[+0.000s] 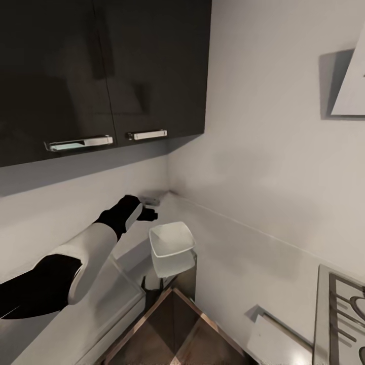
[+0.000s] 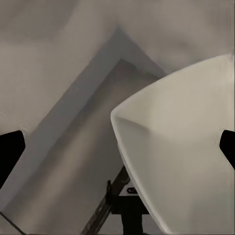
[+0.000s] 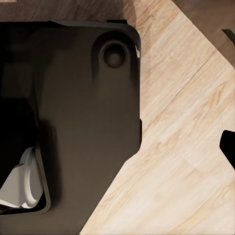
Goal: In the kitchen, take the Vidalia onion out of the sink, dice it on the chopping board with the paring knife, put the diced onion into the bowl on the countertop, then place both the paring knife and the chopping board into the sink.
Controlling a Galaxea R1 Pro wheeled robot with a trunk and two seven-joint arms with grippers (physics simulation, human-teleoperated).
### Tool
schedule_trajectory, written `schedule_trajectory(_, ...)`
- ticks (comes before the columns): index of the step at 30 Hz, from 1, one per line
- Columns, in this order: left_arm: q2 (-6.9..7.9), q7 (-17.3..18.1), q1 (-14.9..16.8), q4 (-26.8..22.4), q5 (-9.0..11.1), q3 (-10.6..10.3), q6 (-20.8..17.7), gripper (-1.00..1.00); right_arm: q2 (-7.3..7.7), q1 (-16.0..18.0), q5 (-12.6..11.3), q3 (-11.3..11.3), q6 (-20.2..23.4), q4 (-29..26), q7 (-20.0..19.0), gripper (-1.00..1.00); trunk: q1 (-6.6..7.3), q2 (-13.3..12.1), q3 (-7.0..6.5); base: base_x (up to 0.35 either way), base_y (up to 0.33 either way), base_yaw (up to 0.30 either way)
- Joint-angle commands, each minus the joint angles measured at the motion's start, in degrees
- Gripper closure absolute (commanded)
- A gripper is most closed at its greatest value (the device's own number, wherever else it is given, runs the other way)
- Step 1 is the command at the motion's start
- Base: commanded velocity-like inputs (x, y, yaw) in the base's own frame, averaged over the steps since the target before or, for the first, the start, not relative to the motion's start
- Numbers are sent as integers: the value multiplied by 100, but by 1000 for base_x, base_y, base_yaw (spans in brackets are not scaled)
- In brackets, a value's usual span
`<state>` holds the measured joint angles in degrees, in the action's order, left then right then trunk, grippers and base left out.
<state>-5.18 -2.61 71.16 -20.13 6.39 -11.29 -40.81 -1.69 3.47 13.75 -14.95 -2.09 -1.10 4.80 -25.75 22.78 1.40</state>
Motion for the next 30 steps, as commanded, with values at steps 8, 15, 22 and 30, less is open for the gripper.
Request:
schedule_trajectory(8, -3, 264, 6, 32, 47, -48, 1, -100, 2, 5, 57, -52, -20, 5, 21, -100, -3, 14, 88, 0, 0, 0)
schedule_trajectory(15, 42, 269, 6, 179, 29, -48, 34, -100, -1, 5, 57, -47, -19, 5, 21, -100, -3, 14, 152, 0, 0, 0)
schedule_trajectory(22, 47, 255, 5, 497, 12, -55, 426, -100, -7, 5, 57, -43, -19, 5, 21, -100, -3, 14, 217, 0, 0, 0)
schedule_trajectory(30, 28, 257, 5, 535, 12, -65, 451, -100, -7, 5, 57, -43, -19, 5, 21, -100, -3, 14, 291, 0, 0, 0)
